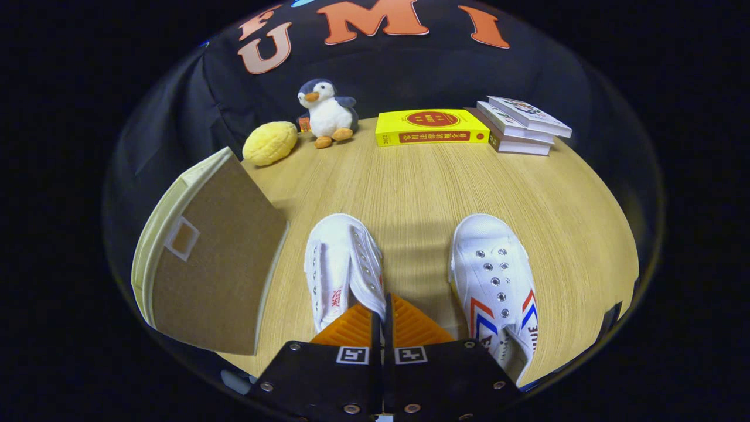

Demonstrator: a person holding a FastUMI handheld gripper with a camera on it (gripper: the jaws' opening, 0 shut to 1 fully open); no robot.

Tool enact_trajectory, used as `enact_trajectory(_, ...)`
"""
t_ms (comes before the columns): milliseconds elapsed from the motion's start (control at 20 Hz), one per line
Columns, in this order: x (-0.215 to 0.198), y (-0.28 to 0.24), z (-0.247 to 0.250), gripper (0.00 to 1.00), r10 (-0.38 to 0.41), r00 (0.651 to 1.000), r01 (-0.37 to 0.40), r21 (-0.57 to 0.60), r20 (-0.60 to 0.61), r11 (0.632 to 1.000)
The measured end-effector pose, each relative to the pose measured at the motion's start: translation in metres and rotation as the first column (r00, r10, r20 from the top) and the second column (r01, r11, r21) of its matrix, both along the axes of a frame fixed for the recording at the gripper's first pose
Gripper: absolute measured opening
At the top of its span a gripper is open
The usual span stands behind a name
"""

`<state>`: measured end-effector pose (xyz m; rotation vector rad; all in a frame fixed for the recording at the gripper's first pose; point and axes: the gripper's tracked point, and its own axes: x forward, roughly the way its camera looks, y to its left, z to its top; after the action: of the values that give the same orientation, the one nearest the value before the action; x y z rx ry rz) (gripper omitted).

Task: Open the storage box then place both shoes into the box .Put the left shoe in first, then the right shoe, with the right side of both shoes facing outward in a uniform manner.

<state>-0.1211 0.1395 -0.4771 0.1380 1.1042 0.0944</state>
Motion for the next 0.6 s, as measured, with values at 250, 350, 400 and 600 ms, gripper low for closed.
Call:
enact_trajectory(250, 0.009, 0.011, -0.017, 0.06, 0.097, 0.995, -0.096, 0.018, -0.021, 0.995)
enact_trajectory(350, 0.011, 0.013, -0.026, 0.1, 0.1, 0.993, -0.098, 0.032, -0.055, 0.995)
enact_trajectory(400, 0.014, 0.015, -0.027, 0.12, 0.087, 0.994, -0.083, 0.058, -0.061, 0.995)
enact_trajectory(600, 0.01, 0.019, -0.016, 0.02, 0.012, 0.994, 0.003, 0.135, -0.108, 0.991)
